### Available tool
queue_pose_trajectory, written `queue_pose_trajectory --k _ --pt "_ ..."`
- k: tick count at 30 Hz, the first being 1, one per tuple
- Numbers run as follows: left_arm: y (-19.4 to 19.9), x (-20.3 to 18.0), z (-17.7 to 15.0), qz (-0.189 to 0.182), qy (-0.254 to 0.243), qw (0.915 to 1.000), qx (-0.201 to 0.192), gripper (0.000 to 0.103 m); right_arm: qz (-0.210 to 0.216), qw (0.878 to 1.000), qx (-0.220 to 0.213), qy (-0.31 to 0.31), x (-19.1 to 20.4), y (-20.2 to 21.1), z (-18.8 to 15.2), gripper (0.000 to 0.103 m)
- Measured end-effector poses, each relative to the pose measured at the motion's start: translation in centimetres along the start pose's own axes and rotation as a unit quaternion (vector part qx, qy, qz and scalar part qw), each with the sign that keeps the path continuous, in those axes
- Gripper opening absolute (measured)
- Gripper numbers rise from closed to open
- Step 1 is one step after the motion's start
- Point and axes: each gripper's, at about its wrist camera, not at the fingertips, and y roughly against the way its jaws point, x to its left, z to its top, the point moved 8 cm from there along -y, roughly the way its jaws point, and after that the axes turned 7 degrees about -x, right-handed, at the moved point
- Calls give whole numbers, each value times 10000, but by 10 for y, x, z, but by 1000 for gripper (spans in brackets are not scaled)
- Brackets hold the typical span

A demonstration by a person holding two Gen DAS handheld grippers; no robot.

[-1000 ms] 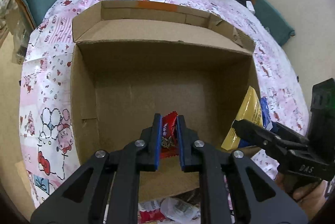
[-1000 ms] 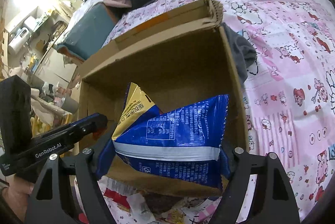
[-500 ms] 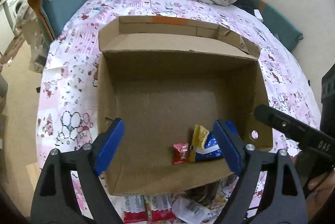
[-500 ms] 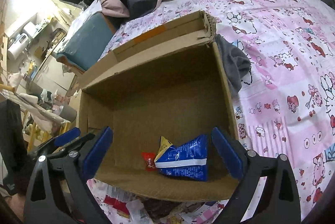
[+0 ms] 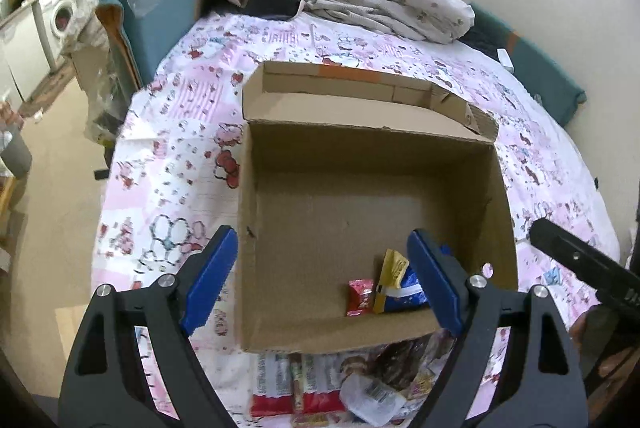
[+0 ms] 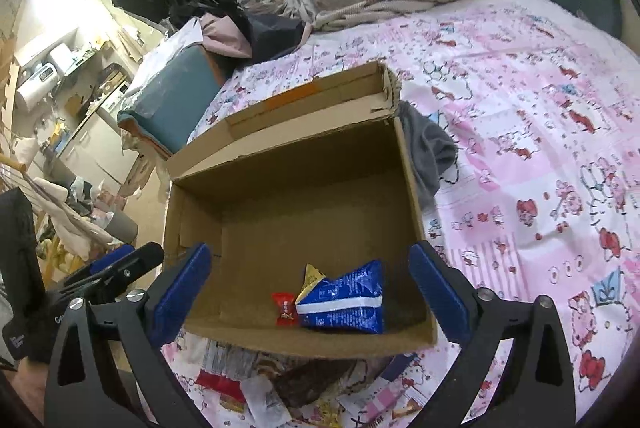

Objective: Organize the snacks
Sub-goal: 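Withdraw both tools from the box back toward the snack pile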

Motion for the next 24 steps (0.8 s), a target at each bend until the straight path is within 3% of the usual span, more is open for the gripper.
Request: queue_pose_trajectory --k 7,12,19,22,24 --pt "30 3 -11 -11 -45 9998 -184 94 -125 9999 -43 -42 2 32 -24 103" --pt "47 3 -29 -47 -169 9997 -163 95 -270 9995 -149 17 4 61 -41 103" --pt "68 -4 -46 -43 -499 9987 -131 95 -219 9991 -78 -352 2 83 -65 103" --pt "76 0 -49 176 -676 9975 -128 95 -209 9993 -62 -298 7 88 -70 103" --pt "78 1 -50 115 -517 9986 -18 94 -200 9996 -66 -213 11 91 -72 103"
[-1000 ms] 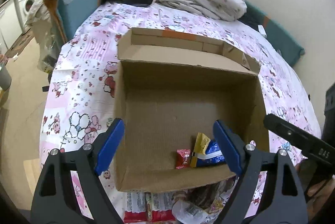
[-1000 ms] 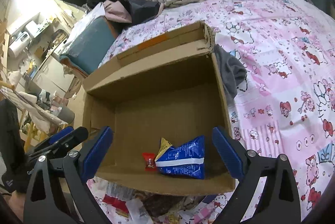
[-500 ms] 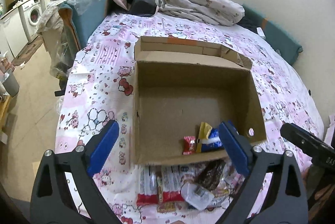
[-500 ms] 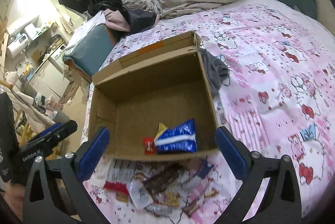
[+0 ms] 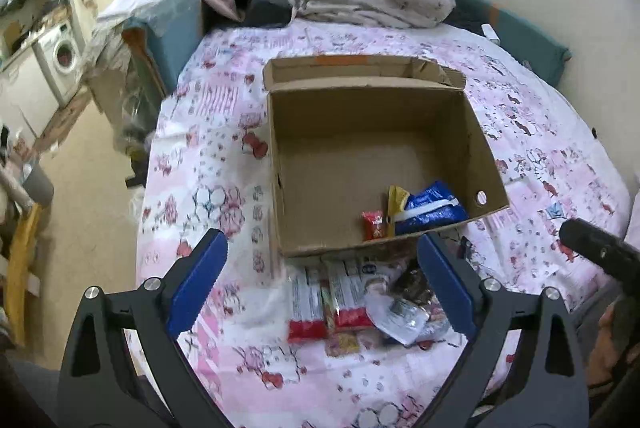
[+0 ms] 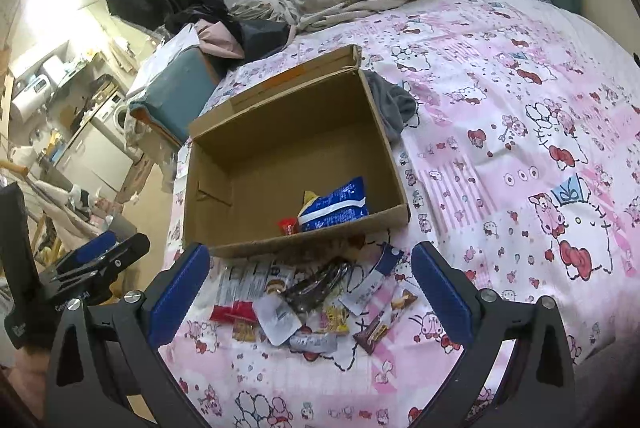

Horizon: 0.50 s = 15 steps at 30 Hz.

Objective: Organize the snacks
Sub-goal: 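Withdraw both tools from the box back toward the snack pile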

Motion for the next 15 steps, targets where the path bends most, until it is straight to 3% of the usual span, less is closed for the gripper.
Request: queue_pose_trajectory --k 3,6,15 --pt "0 -2 1 -128 -13 9999 -73 94 -47 9999 48 126 3 0 -8 103" --pt "-6 4 -8 -1 -198 9997 -159 94 -105 9997 201 70 0 -7 -18 103" --pt "-26 21 -36 38 318 9983 487 94 -373 9983 456 -32 -10 -23 -33 103"
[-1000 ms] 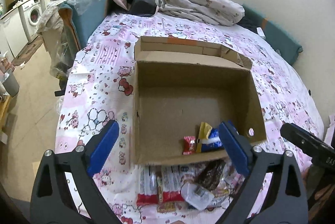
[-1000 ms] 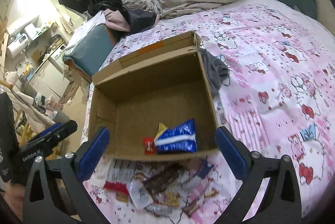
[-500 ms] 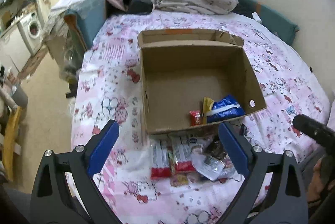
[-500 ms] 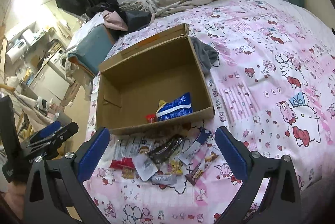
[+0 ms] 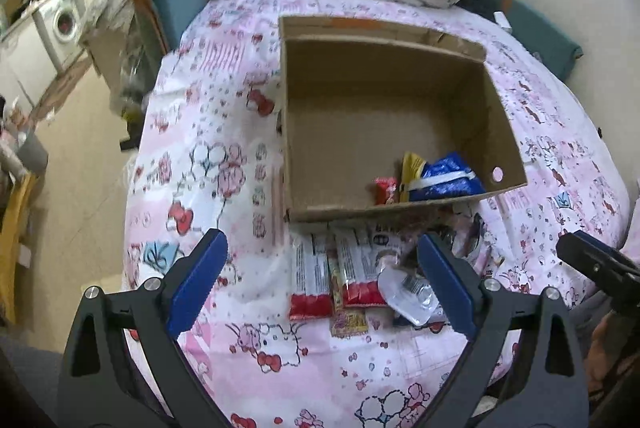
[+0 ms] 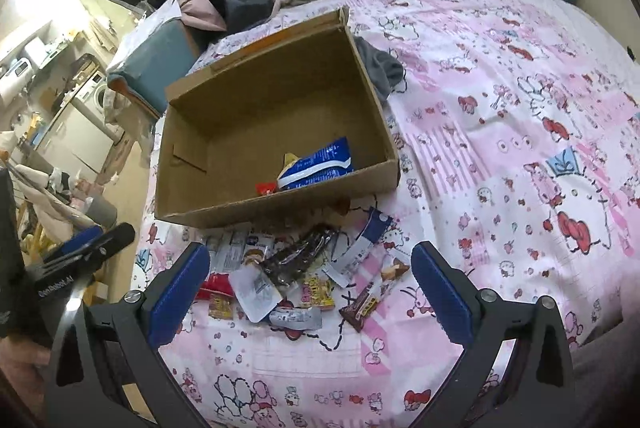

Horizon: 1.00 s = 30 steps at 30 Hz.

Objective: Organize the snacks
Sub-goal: 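Withdraw both tools from the box back toward the snack pile, then grasp a white-and-red bar with the left gripper while the right gripper grasps a chocolate wafer bar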

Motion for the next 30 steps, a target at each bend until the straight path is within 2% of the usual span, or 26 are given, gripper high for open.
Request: queue_pose_trajectory --k 2,6,8,12,14,16,20,21,22,24,25,30 --pt "-3 7 0 44 177 9998 55 94 -4 10000 26 -14 0 0 -1 103" --pt "-7 31 4 531 469 9975 58 94 -11 10000 4 -17 -1 2 0 103" --pt "-13 40 1 560 648 9961 210 93 5 9999 34 -107 -3 0 -1 103" --pt "-25 49 -10 518 858 9937 491 81 66 9993 93 -344 -9 -2 -1 103" --pt "-37 49 -18 481 898 9922 720 79 70 9989 146 -433 -12 -5 -2 103" --pt "-49 45 -26 416 882 9906 963 73 115 9984 196 -522 -14 -8 -3 103" --pt "-83 38 -51 460 858 9819 1627 70 121 9978 258 -590 -18 -12 -3 103" --pt "-88 37 -55 471 845 9804 1713 68 115 9977 271 -609 -20 -13 -3 103" --pt "-95 35 -59 476 808 9791 1805 60 117 9975 281 -640 -21 -13 -3 103" --pt "-108 29 -66 476 651 9769 1979 50 127 9970 298 -702 -24 -14 -2 103" --pt "-113 26 -69 492 552 9757 2063 48 129 9967 307 -736 -25 -14 -2 103" --pt "-123 14 -76 476 247 9747 2169 48 57 9962 342 -804 -32 -15 -2 103"
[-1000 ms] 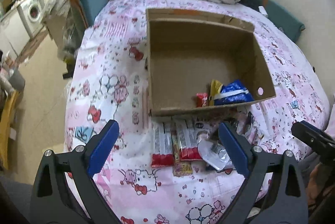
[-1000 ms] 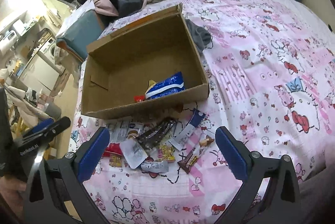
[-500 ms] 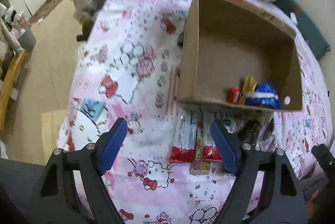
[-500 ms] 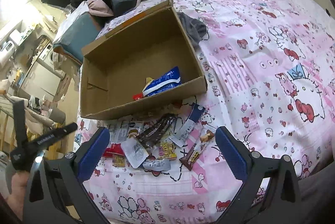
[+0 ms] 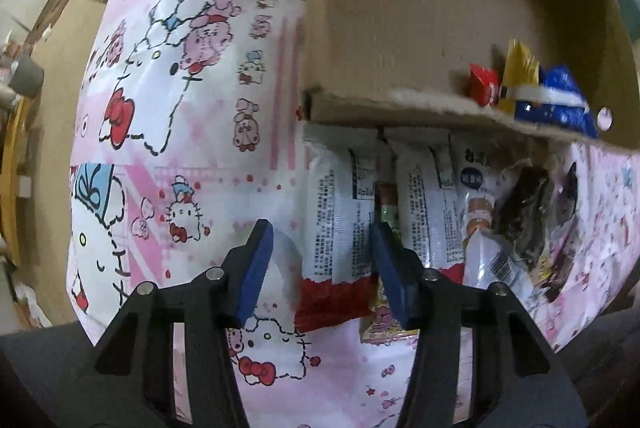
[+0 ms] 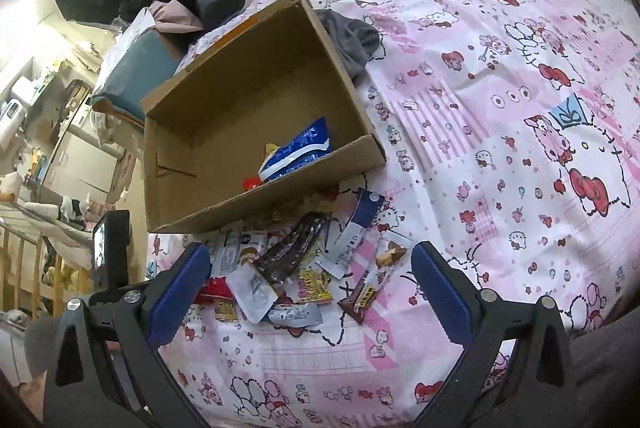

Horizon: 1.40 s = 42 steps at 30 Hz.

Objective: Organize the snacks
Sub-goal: 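Grasp a white-and-red bar with the left gripper while the right gripper grasps a chocolate wafer bar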

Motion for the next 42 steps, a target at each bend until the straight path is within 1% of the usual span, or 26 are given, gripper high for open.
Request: queue_pose_trajectory --k 2,3,4,6,9,10,12,14,15,16,17,18,20,22,24,26,30,32,35,36,38,39,40,41,42 --pt "-5 -3 -4 93 -144 9998 45 46 -34 10000 -12 -52 -3 1 1 103" --pt "-5 -4 -5 117 -190 9997 22 38 -33 10000 -9 -75 -4 1 2 103" --pt "-4 -7 -6 110 -250 9996 27 27 -40 9999 -8 -109 -5 2 2 103" --pt "2 -10 -8 23 -225 9997 91 27 -89 9999 -10 -142 -8 3 2 103" --pt "11 -4 -12 -95 12 9998 155 27 -421 9990 70 -156 -21 1 0 103" --pt "14 -2 -14 -132 109 9997 173 27 -491 9984 146 -243 -26 -1 -1 103" --pt "24 3 -19 -164 210 9996 99 27 -503 9970 342 -483 -34 -8 -5 103" --pt "35 6 -22 -200 290 9994 33 27 -501 9938 677 -725 -41 -20 -13 102" --pt "40 8 -24 -231 333 9992 10 27 -514 9924 804 -774 -41 -24 -17 97" --pt "45 9 -25 -223 347 9991 -13 27 -522 9903 1016 -793 -42 -30 -22 83" --pt "50 11 -26 -116 371 9992 -60 27 -572 9883 1183 -772 -42 -35 -26 77" --pt "53 12 -27 -94 409 9991 -87 27 -616 9870 1275 -765 -43 -39 -29 75" --pt "57 13 -28 -227 541 9983 -61 27 -719 9858 1338 -715 -43 -45 -32 74" --pt "59 13 -27 -262 583 9979 -75 27 -762 9853 1382 -660 -42 -51 -34 70" --pt "63 13 -27 -300 594 9977 -90 27 -841 9834 1498 -592 -41 -59 -39 69" --pt "64 26 -28 -382 621 9973 -103 27 -967 9816 1566 -512 -42 -67 -46 68" --pt "69 20 -23 -380 491 9979 -205 27 -1171 9785 1667 -329 -42 -80 -57 67" --pt "71 16 -21 -397 445 9980 -219 27 -1328 9760 1727 -76 -41 -86 -61 64" --pt "69 12 -20 -430 371 9981 -235 27 -1396 9753 1710 -6 -40 -88 -63 64" --pt "71 10 -20 -431 338 9981 -268 27 -1440 9745 1719 84 -39 -89 -64 62" --pt "74 9 -20 -403 267 9982 -342 27 -1548 9724 1726 253 -37 -92 -68 54" --pt "74 9 -20 -390 256 9983 -356 27 -1601 9715 1708 361 -35 -93 -70 41" --pt "74 10 -21 -392 266 9982 -361 27 -1624 9712 1694 404 -36 -92 -70 25" --pt "74 11 -21 -412 311 9981 -349 27 -1648 9716 1641 443 -37 -90 -69 19" --pt "74 12 -22 -433 353 9979 -340 27 -1681 9725 1533 494 -37 -87 -67 19"
